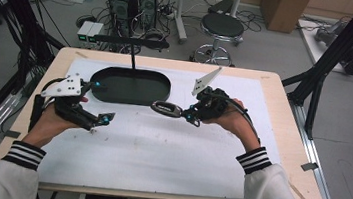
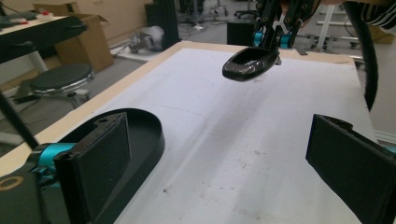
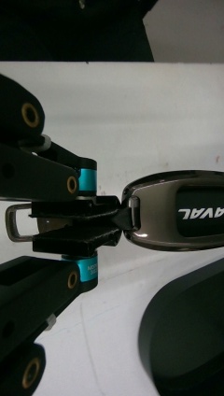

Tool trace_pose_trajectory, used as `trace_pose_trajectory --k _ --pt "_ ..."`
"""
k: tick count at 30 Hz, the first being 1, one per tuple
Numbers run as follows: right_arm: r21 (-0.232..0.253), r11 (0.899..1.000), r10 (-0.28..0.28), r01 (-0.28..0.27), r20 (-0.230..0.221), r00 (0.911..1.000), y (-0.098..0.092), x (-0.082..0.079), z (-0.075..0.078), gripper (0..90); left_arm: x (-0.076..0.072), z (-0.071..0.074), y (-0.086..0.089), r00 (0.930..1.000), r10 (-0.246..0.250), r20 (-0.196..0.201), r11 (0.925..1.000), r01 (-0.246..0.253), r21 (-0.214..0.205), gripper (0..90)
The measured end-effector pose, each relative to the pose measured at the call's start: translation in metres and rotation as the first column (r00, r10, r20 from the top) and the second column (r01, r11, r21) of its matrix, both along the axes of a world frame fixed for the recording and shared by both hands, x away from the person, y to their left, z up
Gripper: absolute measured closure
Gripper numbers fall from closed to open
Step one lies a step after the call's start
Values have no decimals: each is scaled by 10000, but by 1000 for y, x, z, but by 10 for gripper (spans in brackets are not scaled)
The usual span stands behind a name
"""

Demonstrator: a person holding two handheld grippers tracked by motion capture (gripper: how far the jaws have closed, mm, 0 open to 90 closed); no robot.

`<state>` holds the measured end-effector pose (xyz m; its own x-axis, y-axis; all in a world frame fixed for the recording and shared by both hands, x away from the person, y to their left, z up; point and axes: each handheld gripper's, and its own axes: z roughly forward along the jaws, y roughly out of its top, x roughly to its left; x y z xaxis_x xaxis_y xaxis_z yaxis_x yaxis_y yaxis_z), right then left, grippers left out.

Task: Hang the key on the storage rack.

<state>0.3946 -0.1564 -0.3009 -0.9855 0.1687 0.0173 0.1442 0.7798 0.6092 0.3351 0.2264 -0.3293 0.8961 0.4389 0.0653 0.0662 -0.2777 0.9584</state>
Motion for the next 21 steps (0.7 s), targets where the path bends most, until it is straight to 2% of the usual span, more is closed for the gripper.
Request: trace_pose_trajectory --k 3,7,10,14,21 --pt "37 9988 489 -490 201 9986 5 -6 6 845 6 5 -11 9994 -337 -57 9991 339 257 71" --pt "138 9969 767 -769 134 9970 8 -9 9 845 13 11 -27 9973 -726 -132 9950 733 678 71" --pt "50 9953 971 -972 191 9951 10 -12 8 844 17 14 -39 9950 -974 -238 9916 990 829 71" --pt "-172 9940 1086 -1084 119 9940 15 -15 6 844 21 14 -56 9882 -1434 -532 9821 1487 1155 71" --pt "-363 9924 1174 -1173 8 9931 19 -18 5 844 27 16 -78 9746 -2090 -799 9563 2208 1916 71"
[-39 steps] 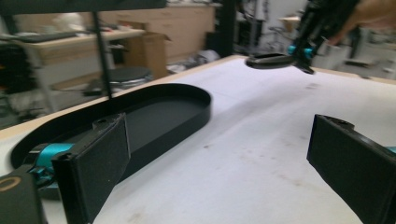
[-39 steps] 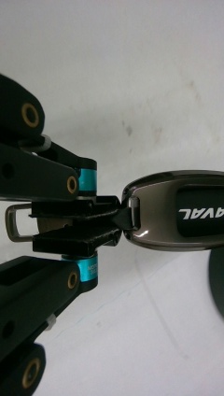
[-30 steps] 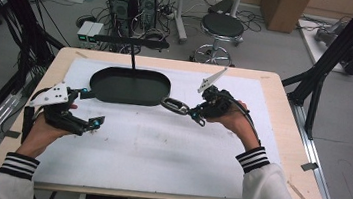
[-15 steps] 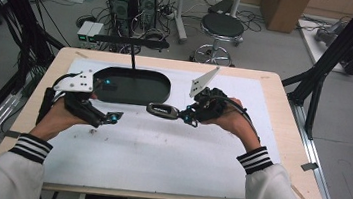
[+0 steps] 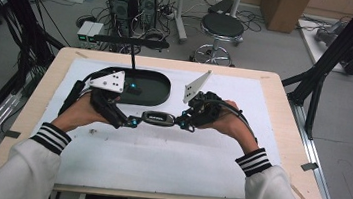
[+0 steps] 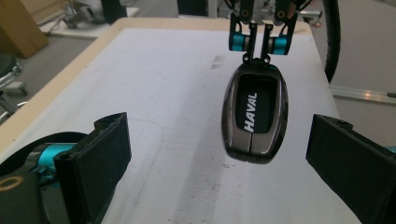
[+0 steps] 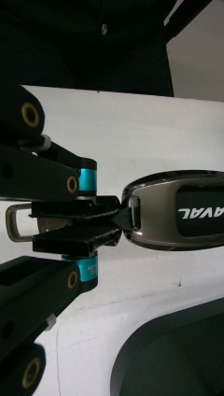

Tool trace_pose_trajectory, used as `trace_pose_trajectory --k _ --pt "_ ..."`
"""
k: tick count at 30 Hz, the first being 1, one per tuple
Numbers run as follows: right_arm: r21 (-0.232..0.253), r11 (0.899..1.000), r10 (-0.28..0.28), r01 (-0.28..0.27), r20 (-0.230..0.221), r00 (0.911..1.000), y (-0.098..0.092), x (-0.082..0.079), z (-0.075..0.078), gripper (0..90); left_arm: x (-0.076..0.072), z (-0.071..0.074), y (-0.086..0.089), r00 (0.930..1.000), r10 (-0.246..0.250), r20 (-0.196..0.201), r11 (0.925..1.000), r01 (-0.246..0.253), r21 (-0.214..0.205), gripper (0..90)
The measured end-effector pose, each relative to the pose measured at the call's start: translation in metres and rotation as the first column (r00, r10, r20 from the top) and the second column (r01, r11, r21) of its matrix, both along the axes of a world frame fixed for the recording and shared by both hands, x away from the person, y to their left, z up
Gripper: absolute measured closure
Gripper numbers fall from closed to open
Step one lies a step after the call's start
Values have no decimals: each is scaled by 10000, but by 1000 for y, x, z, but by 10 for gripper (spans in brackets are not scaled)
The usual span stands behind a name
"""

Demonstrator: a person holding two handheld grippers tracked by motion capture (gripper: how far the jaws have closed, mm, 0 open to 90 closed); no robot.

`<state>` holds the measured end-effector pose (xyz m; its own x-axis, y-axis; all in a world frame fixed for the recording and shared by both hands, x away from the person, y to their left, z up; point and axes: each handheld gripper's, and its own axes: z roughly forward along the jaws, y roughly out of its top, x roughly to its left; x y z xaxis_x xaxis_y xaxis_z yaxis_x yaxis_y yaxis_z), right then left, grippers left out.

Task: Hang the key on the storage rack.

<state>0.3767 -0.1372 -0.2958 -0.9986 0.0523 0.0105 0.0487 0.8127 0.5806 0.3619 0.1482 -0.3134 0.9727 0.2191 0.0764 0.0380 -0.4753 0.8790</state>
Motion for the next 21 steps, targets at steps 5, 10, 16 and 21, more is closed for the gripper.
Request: trace_pose_trajectory --k 5,10,16,21 --pt "44 9999 -144 144 -55 9999 1 2 0 844 1 1 -15 9989 -462 -94 9978 466 467 71" --pt "42 10000 -7 7 -45 10000 2 3 -1 844 3 -2 -27 9979 -600 -240 9922 622 1077 71" --pt "-78 10000 34 -35 -57 10000 3 2 -2 844 5 -8 -38 9943 -929 -517 9841 995 1469 72" --pt "-159 9998 119 -120 -121 9999 5 1 -4 844 4 -10 -45 9925 -1033 -649 9799 1127 1644 109"
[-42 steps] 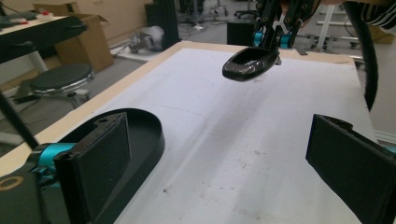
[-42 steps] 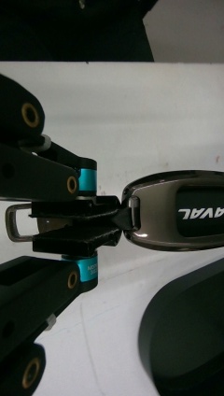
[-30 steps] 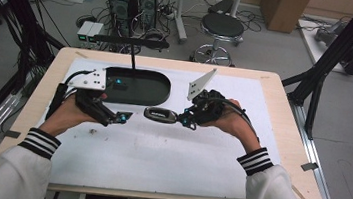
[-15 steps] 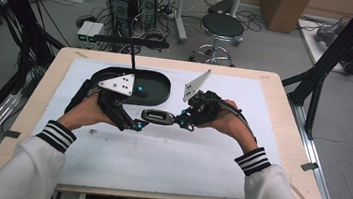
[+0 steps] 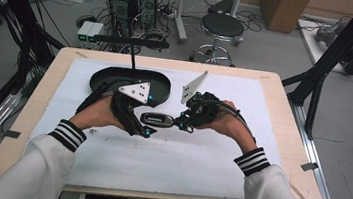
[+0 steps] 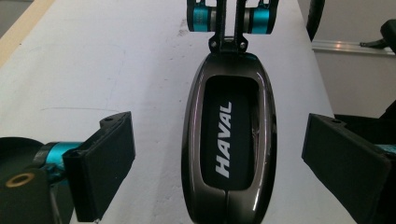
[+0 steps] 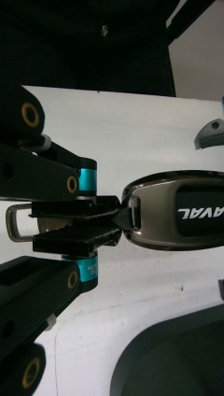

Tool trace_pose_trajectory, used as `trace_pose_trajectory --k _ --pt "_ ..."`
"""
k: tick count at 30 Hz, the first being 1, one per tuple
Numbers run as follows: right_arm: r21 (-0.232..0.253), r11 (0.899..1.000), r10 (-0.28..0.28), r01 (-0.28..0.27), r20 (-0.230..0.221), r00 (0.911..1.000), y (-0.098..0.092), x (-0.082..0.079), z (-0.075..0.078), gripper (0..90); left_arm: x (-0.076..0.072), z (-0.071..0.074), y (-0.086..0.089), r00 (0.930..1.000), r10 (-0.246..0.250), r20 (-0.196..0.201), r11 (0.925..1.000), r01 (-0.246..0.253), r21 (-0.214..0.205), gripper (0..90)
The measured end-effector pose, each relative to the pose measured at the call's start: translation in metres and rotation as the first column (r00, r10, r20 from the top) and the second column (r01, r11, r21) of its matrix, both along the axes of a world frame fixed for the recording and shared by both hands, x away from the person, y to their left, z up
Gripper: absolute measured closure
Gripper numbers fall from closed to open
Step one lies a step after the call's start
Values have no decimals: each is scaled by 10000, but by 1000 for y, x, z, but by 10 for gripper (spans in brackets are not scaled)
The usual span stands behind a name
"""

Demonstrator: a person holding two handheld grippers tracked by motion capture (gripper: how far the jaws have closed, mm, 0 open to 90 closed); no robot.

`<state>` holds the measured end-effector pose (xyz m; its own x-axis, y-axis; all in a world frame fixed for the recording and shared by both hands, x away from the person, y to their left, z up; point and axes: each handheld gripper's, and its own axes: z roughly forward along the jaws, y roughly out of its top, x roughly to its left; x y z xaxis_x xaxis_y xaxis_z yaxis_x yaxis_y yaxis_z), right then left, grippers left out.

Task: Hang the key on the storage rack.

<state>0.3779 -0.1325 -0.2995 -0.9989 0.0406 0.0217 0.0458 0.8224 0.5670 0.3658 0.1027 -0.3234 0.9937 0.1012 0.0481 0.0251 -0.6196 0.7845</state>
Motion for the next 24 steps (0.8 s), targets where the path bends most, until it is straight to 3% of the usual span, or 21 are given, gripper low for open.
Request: trace_pose_trajectory --k 6,24 --pt "-72 10000 46 -46 25 10000 3 -1 -1 843 -2 -1 -7 9990 -368 -269 9989 376 295 165" --pt "-227 9992 340 -340 -22 9994 9 -2 -5 844 -2 -4 -10 9969 -301 -731 9925 385 1162 356"
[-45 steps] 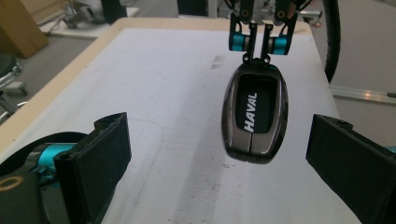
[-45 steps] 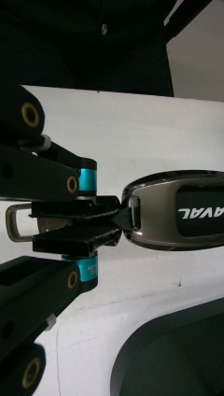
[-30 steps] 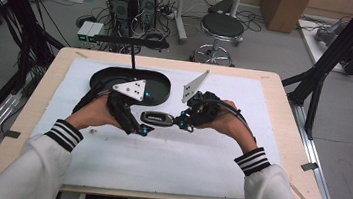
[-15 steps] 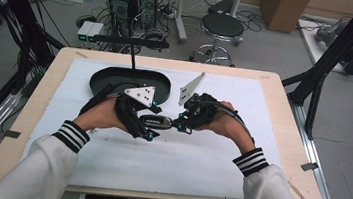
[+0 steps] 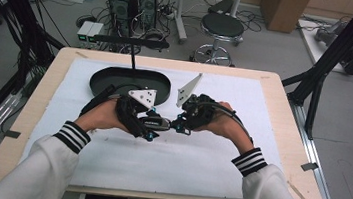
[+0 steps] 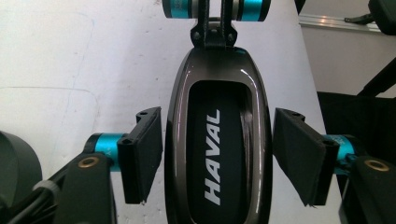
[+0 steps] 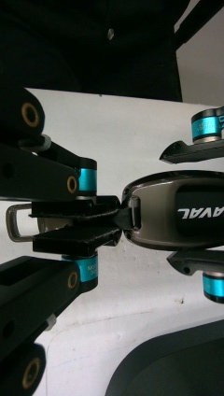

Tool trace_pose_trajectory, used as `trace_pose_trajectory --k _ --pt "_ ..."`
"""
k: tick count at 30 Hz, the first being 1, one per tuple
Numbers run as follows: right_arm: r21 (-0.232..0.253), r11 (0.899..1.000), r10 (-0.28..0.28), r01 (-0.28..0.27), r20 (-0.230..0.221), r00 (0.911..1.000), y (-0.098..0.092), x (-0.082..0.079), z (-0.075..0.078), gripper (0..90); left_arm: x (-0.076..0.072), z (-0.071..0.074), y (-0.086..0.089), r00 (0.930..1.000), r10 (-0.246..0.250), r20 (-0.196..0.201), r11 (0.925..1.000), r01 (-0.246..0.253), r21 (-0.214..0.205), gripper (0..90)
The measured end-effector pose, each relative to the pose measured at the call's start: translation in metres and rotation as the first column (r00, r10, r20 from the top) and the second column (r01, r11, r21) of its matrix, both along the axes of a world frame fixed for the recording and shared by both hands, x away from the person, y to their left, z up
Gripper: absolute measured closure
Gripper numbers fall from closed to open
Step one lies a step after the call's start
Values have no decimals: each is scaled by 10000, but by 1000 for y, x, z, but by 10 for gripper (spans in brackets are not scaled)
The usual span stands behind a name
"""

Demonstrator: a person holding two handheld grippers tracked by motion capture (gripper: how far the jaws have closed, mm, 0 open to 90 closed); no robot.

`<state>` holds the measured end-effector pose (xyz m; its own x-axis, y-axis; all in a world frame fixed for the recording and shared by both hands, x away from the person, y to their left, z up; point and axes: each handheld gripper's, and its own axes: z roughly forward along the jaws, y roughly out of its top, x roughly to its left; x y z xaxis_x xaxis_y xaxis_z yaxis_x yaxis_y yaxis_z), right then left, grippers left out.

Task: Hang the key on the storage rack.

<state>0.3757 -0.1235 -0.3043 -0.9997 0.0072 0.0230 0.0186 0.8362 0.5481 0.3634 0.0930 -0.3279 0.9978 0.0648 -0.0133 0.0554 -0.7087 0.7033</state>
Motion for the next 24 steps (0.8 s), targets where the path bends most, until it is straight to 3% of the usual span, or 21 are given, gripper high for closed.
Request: trace_pose_trajectory --k 5,10,17,20,21,22,23,24 --pt "7 9999 120 -120 -51 9999 2 0 -1 843 0 0 0 10000 15 -98 10000 -14 66 382" --pt "1 9999 170 -170 -58 9998 4 1 -3 843 -1 0 -1 10000 -18 0 9998 18 177 477" --pt "17 9998 208 -208 -87 9997 4 1 -4 842 -4 1 -1 9999 68 114 9997 -70 227 486" --pt "61 9998 178 -178 -94 9998 3 1 -3 821 -6 3 0 9988 302 388 9995 -305 69 487" --pt "173 9998 122 -121 -23 9999 2 1 -2 743 -6 3 0 9980 420 465 9991 -422 32 487" --pt "238 9996 128 -127 -13 9999 2 1 -2 592 -5 5 1 9973 577 461 9983 -574 -85 488" --pt "506 9986 143 -158 280 9995 1 0 -2 347 -4 7 4 9962 714 496 9973 -705 -201 488" --pt "643 9979 -87 33 839 9964 1 -3 -2 228 -3 8 6 9953 782 571 9967 -768 -250 488"
